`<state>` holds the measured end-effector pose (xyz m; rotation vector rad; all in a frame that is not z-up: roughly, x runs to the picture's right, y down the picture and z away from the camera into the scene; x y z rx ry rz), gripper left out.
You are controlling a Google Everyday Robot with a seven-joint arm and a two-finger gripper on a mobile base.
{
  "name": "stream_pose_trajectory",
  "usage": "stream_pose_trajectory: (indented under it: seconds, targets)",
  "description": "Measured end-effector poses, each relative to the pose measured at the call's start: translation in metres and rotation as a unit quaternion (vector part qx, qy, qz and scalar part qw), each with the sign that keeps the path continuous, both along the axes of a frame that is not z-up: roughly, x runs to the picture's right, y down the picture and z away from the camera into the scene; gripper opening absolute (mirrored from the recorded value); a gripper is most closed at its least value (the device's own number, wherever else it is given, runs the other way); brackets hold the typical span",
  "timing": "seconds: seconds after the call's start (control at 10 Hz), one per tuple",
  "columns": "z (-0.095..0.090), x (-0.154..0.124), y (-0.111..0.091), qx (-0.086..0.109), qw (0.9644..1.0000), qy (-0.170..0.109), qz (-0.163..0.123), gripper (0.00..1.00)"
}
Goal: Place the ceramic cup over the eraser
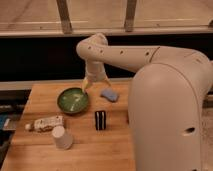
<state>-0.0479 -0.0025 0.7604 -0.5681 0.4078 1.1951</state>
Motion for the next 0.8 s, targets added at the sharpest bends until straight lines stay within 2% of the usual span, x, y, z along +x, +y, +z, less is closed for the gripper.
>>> stream_pose_trajectory:
  seconds: [0.1, 0.4, 0.5, 0.6, 0.7, 0.8]
  targets:
    - [-0.003, -0.006, 0.002, 0.000, 0.9999, -0.006, -0.012, 0.79]
    - [-0.033, -0.065, 0.020, 0.007, 0.9965, -0.056, -0.062, 0.79]
    - [-0.045, -0.084, 0.028, 0.009, 0.9944, -0.070, -0.079, 0.79]
    - [-0.063, -0.113, 0.040, 0.011, 0.9906, -0.093, -0.100, 0.79]
    - [-0.074, -0.129, 0.047, 0.013, 0.9878, -0.108, -0.112, 0.79]
    - [-0.090, -0.146, 0.060, 0.014, 0.9835, -0.126, -0.129, 0.79]
